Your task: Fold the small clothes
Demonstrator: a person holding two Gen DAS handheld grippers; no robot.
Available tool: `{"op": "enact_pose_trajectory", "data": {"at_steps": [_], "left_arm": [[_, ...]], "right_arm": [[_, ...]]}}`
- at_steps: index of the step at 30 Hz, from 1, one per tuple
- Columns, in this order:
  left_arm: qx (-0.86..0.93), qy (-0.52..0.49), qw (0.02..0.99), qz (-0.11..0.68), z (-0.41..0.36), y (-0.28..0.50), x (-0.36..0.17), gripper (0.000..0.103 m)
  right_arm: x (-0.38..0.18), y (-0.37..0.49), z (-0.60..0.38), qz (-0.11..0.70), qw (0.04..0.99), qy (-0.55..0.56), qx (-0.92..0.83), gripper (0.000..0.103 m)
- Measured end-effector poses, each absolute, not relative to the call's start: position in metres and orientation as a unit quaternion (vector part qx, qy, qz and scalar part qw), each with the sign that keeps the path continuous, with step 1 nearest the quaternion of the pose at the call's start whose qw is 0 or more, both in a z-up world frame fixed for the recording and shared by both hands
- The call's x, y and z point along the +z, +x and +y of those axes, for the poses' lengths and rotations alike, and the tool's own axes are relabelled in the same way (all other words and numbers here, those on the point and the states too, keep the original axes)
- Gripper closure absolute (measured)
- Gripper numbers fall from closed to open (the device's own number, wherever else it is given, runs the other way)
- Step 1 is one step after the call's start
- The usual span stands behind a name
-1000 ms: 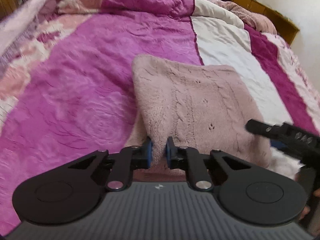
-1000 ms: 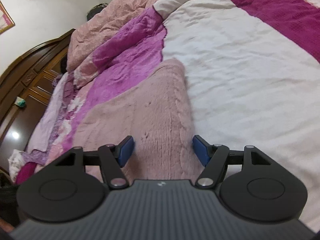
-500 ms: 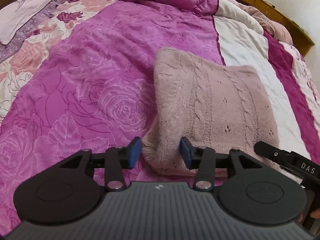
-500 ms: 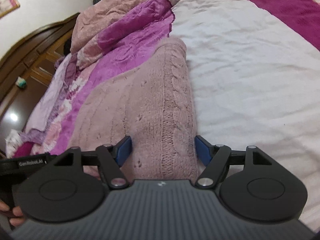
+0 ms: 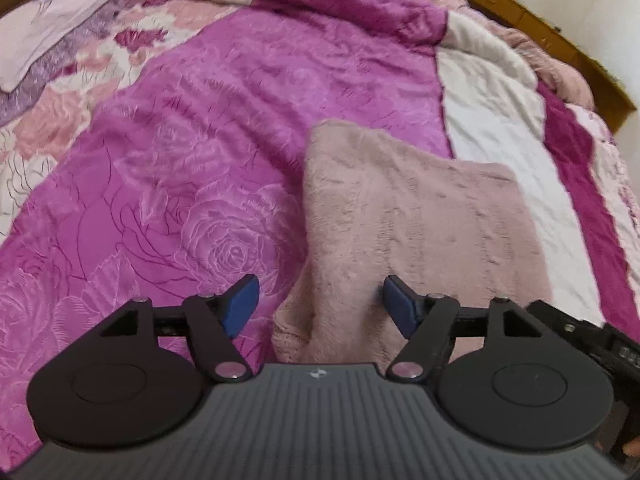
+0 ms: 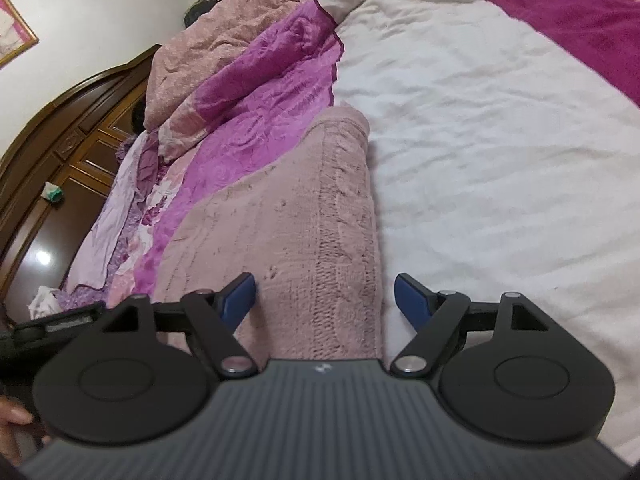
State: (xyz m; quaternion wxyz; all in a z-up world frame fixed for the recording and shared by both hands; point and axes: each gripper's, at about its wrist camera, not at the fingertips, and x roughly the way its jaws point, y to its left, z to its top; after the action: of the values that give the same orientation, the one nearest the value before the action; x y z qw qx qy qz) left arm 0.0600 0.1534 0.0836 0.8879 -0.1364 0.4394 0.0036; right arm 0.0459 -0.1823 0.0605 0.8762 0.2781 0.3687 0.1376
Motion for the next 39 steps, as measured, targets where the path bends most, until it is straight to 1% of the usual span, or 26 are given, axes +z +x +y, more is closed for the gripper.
{"op": "enact_pose_trajectory", "data": {"at_steps": [3, 8, 31, 39], "left_arm": [[0.003, -0.161, 0.883, 0.442, 0.159, 0.067, 0.074, 0.024], [-0.002, -0.187, 0.876, 0.444, 0.165, 0.072, 0.066, 0.021], [-0.029, -0.200, 0.878, 0.434, 0.168, 0.076, 0.058, 0.020], [-0.034, -0.212, 0.877, 0.430, 0.169, 0.078, 0.052, 0.015]], "right_arm": [[0.056, 0.049, -0.183, 0.374, 0.871, 0.285, 0.141, 0.022], [0.053, 0.056, -0.179, 0.376, 0.871, 0.277, 0.153, 0.022], [0.042, 0.075, -0.172, 0.383, 0.860, 0.288, 0.176, 0.021], [0.038, 0.078, -0.174, 0.381, 0.855, 0.296, 0.188, 0.021]]}}
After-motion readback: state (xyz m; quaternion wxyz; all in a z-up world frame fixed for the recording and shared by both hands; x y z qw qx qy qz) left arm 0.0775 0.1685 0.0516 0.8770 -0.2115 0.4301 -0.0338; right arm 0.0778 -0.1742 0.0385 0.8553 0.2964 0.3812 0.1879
